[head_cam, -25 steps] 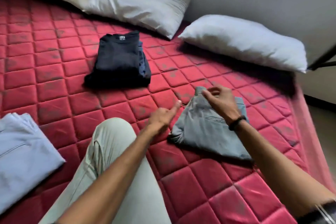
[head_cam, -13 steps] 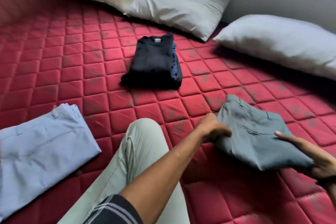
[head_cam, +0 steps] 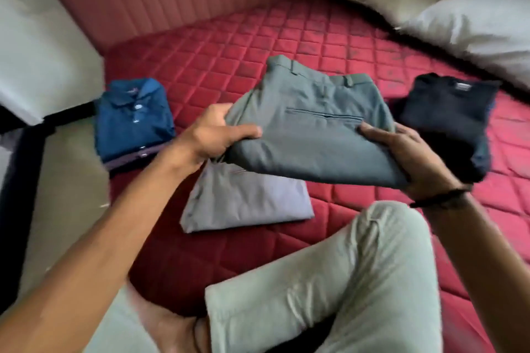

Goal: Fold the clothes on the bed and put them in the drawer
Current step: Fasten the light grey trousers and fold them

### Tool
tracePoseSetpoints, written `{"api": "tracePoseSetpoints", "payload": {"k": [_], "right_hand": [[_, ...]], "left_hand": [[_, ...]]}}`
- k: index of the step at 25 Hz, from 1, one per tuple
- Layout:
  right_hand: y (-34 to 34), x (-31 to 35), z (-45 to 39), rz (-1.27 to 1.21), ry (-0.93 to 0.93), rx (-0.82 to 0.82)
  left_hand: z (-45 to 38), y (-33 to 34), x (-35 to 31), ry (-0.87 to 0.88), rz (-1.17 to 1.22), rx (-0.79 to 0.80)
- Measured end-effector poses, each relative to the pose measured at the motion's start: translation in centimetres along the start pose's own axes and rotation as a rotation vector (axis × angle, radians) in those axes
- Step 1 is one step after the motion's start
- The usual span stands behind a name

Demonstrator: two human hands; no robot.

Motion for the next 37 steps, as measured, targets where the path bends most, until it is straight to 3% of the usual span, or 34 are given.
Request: {"api": "tracePoseSetpoints", "payload": {"k": [3, 7, 10, 12, 14, 15, 16, 18, 21, 23, 25, 27, 30, 33, 37], "right_hand": [[8.8, -7.7, -1.5, 0.226, -0.013, 0.101], [11.2, -15.4, -1.9, 0.442, -0.062, 0.123], [10.7, -15.6, -2.3, 0.496, -0.080, 0.105], [10.7, -15.4, -2.2, 0.512, -0.033, 0.170], [9.3, -14.6, -2.9, 0.583, -0.009, 0.168], [7.7, -13.8, -3.7, 0.632, -0.022, 0.124], [5.1, -12.2, -4.7, 0.660, -0.057, 0.043], [-2.2, -8.4, -6.4, 0.656, -0.136, -0.239], [-16.1, -1.9, -6.1, 0.649, -0.331, -0.871], [-23.7, -1.1, -7.1, 0.699, -0.226, -1.097], [-28.8, -3.5, -10.4, 0.598, 0.065, -0.995], [-29.5, -6.4, -13.9, 0.341, 0.271, -0.694], [-27.4, -7.2, -17.6, 0.159, 0.307, -0.385], [-23.7, -7.6, -19.5, 0.111, 0.329, -0.279], [-15.2, -11.6, -22.6, 0.064, 0.377, -0.295]], "left_hand": [[0.4, -5.2, 10.4, -0.111, 0.042, -0.089], [2.8, -4.9, 24.1, -0.330, -0.068, -0.055], [1.9, -5.7, 24.9, -0.405, -0.333, 0.011], [1.7, -6.2, 22.7, -0.439, -0.646, 0.047], [0.3, -5.3, 17.4, -0.309, -1.009, -0.089], [-1.0, -3.2, 14.0, -0.152, -1.083, -0.162], [-2.6, 0.6, 10.8, 0.032, -1.030, -0.187], [-5.9, 9.6, 6.5, 0.201, -0.662, -0.045], [-9.6, 23.9, 2.6, 0.089, -0.374, 0.171], [-11.7, 31.7, 1.6, -0.046, -0.336, 0.264], [-13.9, 37.7, 1.3, -0.150, -0.287, 0.317], [-16.3, 41.6, 1.0, -0.185, -0.292, 0.326], [-18.2, 44.3, 1.0, -0.195, -0.359, 0.400], [-20.0, 43.9, 2.3, -0.254, -0.281, 0.424], [-23.3, 36.1, 4.0, -0.273, -0.273, 0.273]]}}
Point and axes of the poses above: each hand's wrist, its own z-axis away from the middle knuckle, its own y-axis out of the palm, x = y × z, the point moved 9 cm from there along -z, towards the middle knuckle, and after that the axes turned 10 degrees about -x, right-handed, at the moved point
